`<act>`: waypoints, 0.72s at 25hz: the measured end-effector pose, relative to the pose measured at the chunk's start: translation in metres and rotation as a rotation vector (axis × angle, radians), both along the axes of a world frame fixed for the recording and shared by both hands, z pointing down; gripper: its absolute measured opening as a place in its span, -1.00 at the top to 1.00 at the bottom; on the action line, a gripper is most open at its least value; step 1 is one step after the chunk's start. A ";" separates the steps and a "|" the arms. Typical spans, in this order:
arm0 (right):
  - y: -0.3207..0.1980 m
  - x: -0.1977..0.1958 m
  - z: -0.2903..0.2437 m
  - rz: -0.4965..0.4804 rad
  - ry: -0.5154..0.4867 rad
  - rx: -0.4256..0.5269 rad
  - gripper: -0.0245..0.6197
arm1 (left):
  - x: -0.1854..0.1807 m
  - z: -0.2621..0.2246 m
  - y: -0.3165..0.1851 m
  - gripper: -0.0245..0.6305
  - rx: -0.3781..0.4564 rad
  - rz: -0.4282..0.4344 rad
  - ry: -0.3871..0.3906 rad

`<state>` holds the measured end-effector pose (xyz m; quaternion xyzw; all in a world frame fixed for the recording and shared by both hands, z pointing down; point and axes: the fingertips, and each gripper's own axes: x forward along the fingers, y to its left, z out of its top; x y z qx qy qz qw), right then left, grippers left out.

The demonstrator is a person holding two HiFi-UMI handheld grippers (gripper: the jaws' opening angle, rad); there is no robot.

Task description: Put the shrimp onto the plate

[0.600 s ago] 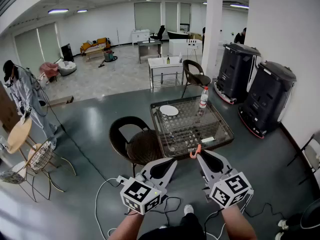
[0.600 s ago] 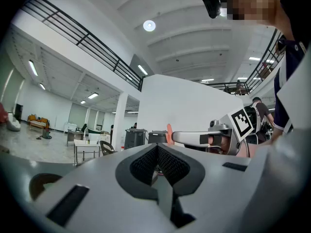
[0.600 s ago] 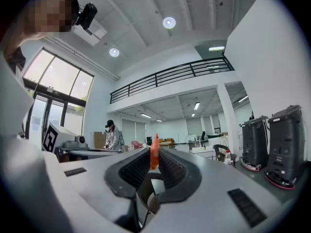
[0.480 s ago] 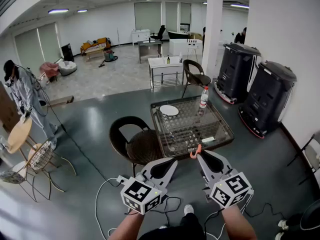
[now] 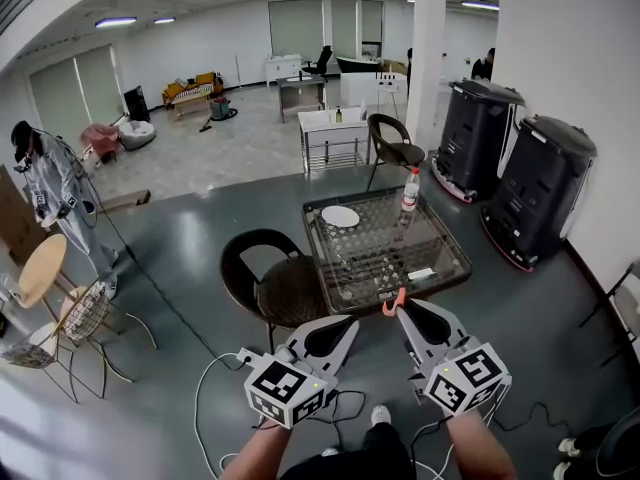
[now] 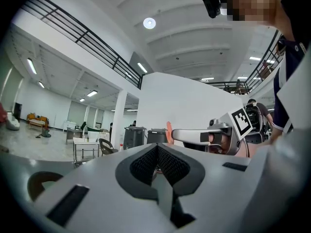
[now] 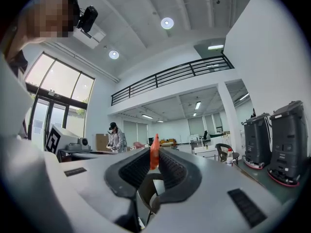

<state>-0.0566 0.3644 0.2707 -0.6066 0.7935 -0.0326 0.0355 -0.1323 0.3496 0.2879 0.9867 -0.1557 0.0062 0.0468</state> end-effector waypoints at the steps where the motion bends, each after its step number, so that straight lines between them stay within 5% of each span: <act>1: -0.001 0.000 0.001 0.000 -0.002 -0.001 0.75 | 0.000 0.001 -0.001 0.90 -0.002 -0.001 -0.003; 18: -0.057 0.052 0.018 -0.059 -0.042 -0.016 0.75 | 0.045 0.020 -0.054 0.90 -0.028 -0.076 -0.037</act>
